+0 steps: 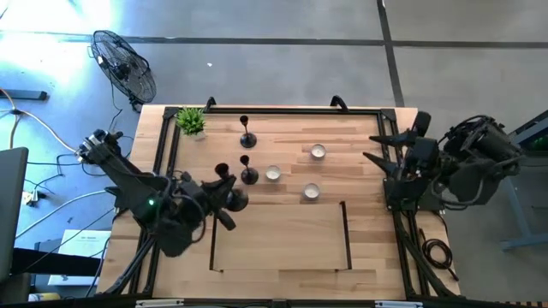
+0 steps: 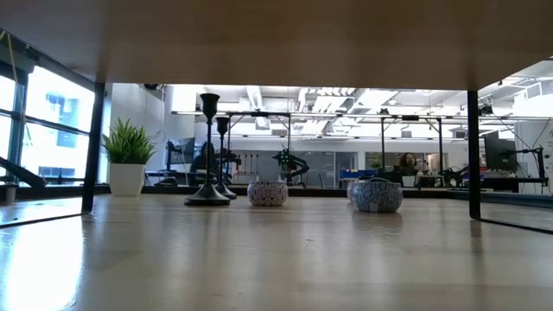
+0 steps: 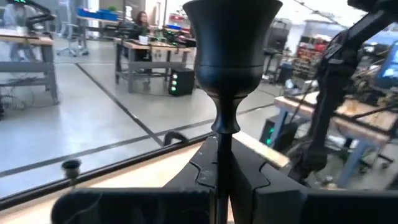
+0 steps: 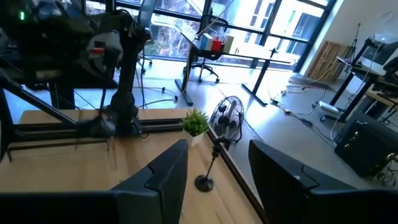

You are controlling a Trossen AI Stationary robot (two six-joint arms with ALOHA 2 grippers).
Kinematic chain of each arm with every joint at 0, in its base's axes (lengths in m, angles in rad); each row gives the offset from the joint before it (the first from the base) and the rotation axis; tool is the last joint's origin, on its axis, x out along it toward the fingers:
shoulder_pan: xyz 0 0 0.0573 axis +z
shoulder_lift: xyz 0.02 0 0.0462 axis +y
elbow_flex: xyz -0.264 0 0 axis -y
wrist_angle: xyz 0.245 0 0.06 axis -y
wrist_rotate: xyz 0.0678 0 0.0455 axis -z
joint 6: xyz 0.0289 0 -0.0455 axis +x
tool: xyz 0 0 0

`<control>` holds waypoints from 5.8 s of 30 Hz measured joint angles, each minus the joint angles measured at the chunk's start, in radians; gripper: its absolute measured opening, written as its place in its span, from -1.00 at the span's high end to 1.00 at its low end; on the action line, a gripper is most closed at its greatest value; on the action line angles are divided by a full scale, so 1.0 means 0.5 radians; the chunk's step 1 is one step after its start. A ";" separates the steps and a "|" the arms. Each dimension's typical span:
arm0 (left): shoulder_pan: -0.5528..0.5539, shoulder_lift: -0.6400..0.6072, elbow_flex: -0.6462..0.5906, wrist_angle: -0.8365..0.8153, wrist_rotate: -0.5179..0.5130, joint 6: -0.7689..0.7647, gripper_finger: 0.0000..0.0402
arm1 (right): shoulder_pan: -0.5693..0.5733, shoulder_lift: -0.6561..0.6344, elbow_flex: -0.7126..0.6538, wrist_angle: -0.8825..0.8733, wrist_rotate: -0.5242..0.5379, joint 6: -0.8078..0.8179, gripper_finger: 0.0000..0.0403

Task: Pick & Place candle stick holders
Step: Put the top right black candle holder on the shelf, then put the red scented candle on the shelf

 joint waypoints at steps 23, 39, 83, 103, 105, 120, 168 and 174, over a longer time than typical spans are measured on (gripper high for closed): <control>-0.225 0.453 -0.260 0.115 -0.034 -0.257 0.97 | 0.039 0.274 0.000 1.234 -0.510 -0.588 0.18; -0.221 0.465 -0.260 -0.026 -0.032 -0.276 0.97 | 0.129 0.377 0.000 1.231 -0.539 -0.507 0.18; -0.221 0.465 -0.259 -0.330 0.155 -0.602 0.83 | 0.129 0.379 0.000 1.244 -0.545 -0.492 0.18; -0.221 0.465 -0.259 -0.333 0.127 -0.534 0.82 | 0.129 0.378 0.000 1.244 -0.556 -0.476 0.18; -0.221 0.465 -0.259 -0.332 0.136 -0.534 0.78 | 0.128 0.378 0.000 1.244 -0.555 -0.476 0.18; -0.221 0.464 -0.259 -0.335 0.304 -0.534 -0.20 | 0.129 0.378 0.000 1.244 -0.555 -0.473 0.18; -0.261 0.148 -0.258 -0.304 0.415 -0.286 -0.59 | 0.128 0.388 0.000 1.196 -0.603 -0.408 0.18; -0.261 0.149 -0.257 -0.225 0.338 -0.270 -0.59 | 0.128 0.388 0.000 1.194 -0.601 -0.419 0.18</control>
